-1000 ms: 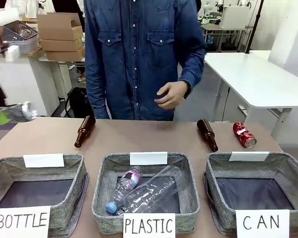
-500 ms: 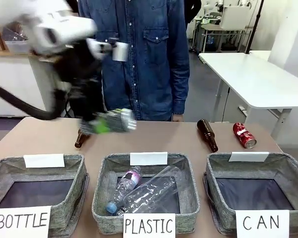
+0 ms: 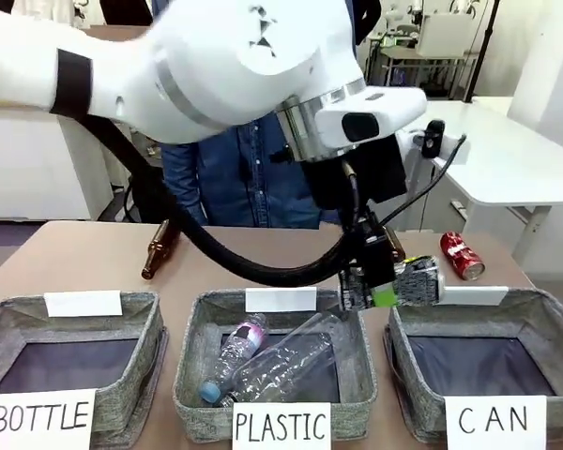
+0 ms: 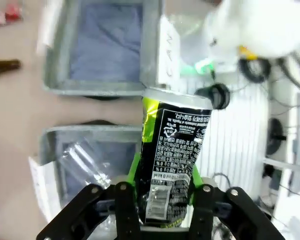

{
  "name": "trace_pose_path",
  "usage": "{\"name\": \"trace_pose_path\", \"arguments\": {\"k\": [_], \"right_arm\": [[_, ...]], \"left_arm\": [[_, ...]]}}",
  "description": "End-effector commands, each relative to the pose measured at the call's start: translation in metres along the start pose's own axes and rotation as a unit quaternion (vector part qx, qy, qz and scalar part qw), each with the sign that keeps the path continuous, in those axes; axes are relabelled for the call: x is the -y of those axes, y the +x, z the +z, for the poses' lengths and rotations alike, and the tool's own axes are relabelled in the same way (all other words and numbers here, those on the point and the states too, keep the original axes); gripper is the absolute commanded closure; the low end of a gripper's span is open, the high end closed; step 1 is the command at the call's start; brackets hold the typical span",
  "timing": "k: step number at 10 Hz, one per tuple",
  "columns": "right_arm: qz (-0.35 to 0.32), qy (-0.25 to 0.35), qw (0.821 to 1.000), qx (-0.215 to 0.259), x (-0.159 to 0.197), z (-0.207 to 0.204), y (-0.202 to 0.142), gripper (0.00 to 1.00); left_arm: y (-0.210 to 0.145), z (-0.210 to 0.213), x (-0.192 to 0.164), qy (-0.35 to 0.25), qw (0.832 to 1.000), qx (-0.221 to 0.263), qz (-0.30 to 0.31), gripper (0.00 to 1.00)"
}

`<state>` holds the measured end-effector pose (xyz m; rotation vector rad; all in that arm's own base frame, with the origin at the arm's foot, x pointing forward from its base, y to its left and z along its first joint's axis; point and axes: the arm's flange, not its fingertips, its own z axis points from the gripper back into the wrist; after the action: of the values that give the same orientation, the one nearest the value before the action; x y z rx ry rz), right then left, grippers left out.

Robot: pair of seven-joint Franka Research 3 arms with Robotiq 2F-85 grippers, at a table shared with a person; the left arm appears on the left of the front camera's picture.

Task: Sort the can waste into the basket.
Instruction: Pick up the can waste from the table and place it in the right Fabric basket.

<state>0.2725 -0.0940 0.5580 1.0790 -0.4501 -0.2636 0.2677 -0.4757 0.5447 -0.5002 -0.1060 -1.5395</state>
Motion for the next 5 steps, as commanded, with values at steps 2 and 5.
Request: {"name": "trace_pose_path", "arguments": {"k": [2,5], "right_arm": [[0.012,0.013,1.000,0.001,-0.0009,-0.0010,0.0029,0.00],[0.012,0.013,1.000,0.001,-0.0009,-0.0010,0.0029,0.00]], "left_arm": [[-0.0042,0.0181,0.0098,0.027,0.999,0.016,-0.007,0.60],[0.0019,0.0116,0.0012,0.011,1.000,0.009,-0.004,0.60]]}}
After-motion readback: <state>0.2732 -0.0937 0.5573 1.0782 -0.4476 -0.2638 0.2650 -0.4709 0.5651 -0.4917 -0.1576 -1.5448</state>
